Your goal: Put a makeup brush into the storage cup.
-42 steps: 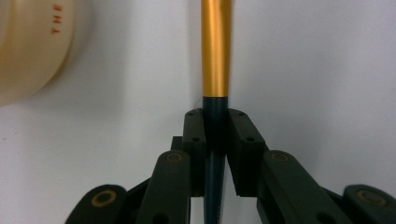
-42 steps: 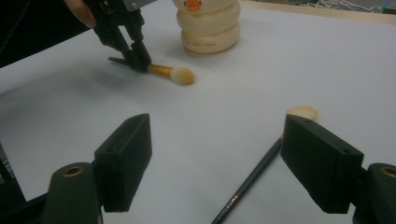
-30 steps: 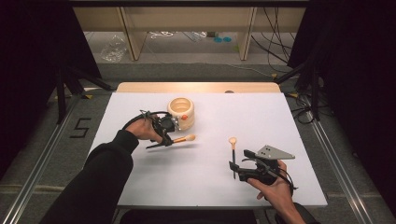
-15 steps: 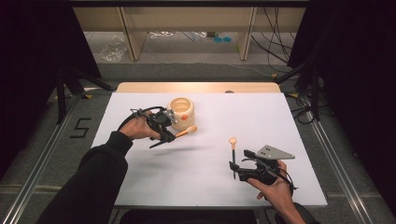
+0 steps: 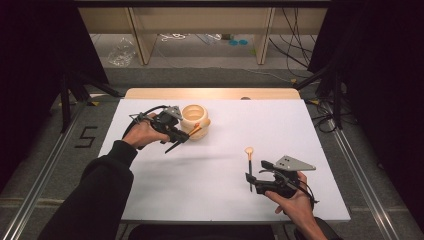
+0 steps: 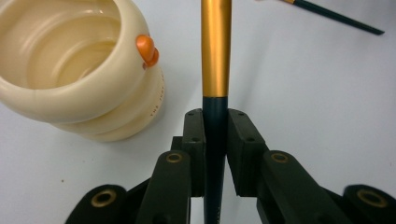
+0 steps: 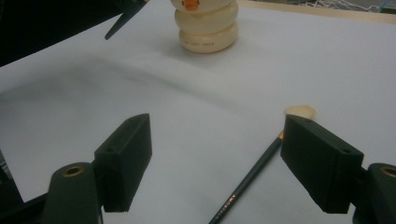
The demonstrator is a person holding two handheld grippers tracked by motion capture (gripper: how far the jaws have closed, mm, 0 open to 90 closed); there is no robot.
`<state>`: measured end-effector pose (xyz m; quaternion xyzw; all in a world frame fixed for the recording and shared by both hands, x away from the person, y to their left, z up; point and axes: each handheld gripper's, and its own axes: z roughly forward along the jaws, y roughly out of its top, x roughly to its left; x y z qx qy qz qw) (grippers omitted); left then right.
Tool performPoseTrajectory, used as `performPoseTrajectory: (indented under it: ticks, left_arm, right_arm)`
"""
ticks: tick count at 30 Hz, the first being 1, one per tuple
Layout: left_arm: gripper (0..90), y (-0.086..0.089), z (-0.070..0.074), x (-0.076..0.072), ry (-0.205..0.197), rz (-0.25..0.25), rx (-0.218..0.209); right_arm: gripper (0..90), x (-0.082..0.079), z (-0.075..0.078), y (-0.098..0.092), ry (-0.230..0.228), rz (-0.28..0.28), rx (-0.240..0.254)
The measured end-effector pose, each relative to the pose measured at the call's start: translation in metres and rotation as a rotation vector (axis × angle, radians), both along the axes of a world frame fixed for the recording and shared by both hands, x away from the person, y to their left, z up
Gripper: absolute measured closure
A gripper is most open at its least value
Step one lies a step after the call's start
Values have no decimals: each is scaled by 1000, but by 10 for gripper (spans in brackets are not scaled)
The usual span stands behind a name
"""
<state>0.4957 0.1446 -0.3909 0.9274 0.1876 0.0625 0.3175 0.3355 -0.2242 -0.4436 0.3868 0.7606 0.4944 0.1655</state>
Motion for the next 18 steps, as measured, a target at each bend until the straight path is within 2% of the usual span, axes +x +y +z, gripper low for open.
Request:
performPoseTrajectory:
  ticks: [3,5,8,12,15,16,18]
  left_arm:
    - [784,3,3,1,-10,20,-28]
    - [784,3,4,0,-1,40,-61]
    - [784,4,7,1,-17,53,-97]
    - [784,6,10,3,-22,116,-178]
    - [783,8,12,4,-16,131,-203]
    - [784,9,12,5,-27,133,-197]
    - [784,11,13,7,-40,148,-213]
  right_arm:
    - [256,0,0,0,0,0,0]
    - [257,0,0,0,0,0,0]
    - [256,0,1,0,10,0,1]
    - [257,0,0,0,0,-1,1]
    - [257,0,0,0,0,-1,2]
    - [257,0,0,0,0,0,0]
    - [257,0,0,0,0,-1,1]
